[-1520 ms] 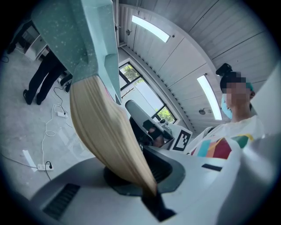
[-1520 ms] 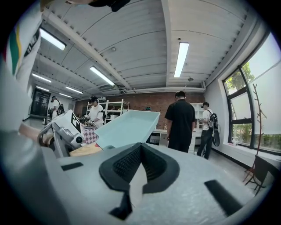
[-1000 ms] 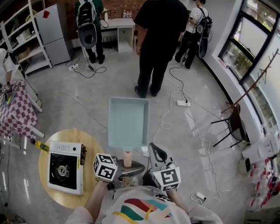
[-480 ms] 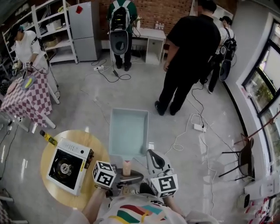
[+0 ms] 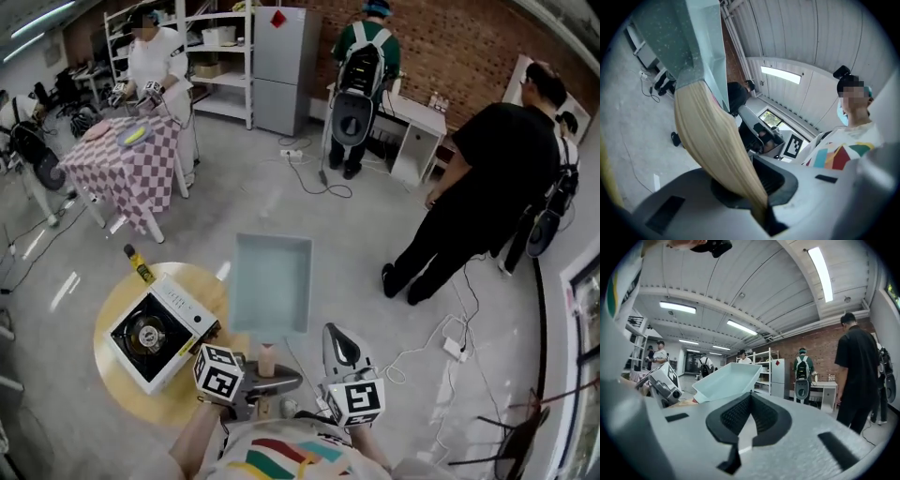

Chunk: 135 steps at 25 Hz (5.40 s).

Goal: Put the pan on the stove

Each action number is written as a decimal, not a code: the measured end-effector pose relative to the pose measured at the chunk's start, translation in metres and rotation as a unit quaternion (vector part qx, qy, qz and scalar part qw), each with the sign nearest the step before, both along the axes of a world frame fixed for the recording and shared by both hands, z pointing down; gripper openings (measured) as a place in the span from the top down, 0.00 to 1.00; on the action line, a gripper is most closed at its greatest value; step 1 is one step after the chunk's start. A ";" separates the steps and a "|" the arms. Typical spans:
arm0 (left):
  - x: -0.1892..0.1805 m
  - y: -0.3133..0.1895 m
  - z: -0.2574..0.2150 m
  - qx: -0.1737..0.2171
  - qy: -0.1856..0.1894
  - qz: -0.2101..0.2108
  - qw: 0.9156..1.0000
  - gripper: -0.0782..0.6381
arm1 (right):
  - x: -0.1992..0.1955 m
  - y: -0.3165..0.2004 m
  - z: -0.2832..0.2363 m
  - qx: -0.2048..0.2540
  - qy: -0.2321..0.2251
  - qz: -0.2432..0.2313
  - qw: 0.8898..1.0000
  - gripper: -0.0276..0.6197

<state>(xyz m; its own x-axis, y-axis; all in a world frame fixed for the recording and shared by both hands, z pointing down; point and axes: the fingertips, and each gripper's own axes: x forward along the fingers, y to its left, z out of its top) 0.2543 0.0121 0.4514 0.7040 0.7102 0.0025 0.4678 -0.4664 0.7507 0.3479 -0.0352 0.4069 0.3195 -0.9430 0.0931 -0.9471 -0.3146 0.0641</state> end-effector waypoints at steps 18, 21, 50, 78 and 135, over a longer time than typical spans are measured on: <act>-0.048 -0.087 -0.015 -0.010 0.002 -0.350 0.937 0.88 | -0.100 -0.128 -0.001 0.022 -0.019 -0.334 0.942 0.96; -0.070 -0.089 -0.012 -0.003 0.007 -0.376 0.927 0.88 | -0.126 -0.137 -0.002 0.030 -0.007 -0.361 0.932 0.96; -0.155 -0.073 0.003 -0.045 0.016 -0.452 0.890 0.88 | -0.230 -0.115 0.013 0.007 0.020 -0.427 0.904 0.96; -0.165 -0.206 0.061 -0.194 -0.045 -0.436 0.878 0.88 | -0.180 -0.114 0.026 -0.032 0.043 -0.353 0.934 0.96; -0.171 -0.244 0.141 -0.278 -0.019 -0.449 0.849 0.88 | -0.165 -0.094 0.048 -0.102 0.061 -0.333 0.935 0.96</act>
